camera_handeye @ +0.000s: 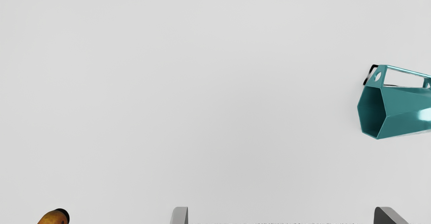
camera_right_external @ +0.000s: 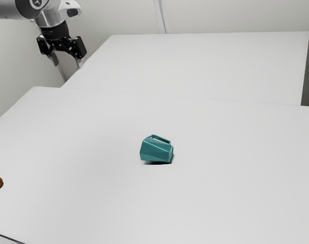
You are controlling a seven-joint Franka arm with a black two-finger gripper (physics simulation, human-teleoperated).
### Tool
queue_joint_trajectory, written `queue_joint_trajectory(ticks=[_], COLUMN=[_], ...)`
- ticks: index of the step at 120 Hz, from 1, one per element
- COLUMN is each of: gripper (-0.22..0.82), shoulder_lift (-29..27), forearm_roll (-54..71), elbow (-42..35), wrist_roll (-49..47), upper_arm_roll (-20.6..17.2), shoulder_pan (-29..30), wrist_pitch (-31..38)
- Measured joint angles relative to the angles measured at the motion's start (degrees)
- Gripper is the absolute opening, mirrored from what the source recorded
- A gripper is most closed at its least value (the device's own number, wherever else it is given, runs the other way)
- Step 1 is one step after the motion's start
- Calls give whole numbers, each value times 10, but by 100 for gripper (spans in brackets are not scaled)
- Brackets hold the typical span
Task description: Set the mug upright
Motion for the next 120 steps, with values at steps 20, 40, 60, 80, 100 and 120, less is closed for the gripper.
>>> queue_joint_trajectory(ticks=[20, 40, 60, 80, 100, 120], gripper=[60, 60, 60, 60, 60, 60], shoulder_lift=[-2, -10, 0, 19, 59, 78], forearm_roll=[-54, -239, -472, -606, -683, -733], elbow=[-36, -214, -396, -433, -448, -447], wrist_roll=[4, 36, 122, 212, 284, 341], upper_arm_roll=[10, 15, 15, 15, 12, 9], shoulder_pan=[0, 46, 60, 56, 56, 56], wrist_pitch=[18, 101, 188, 232, 241, 244])
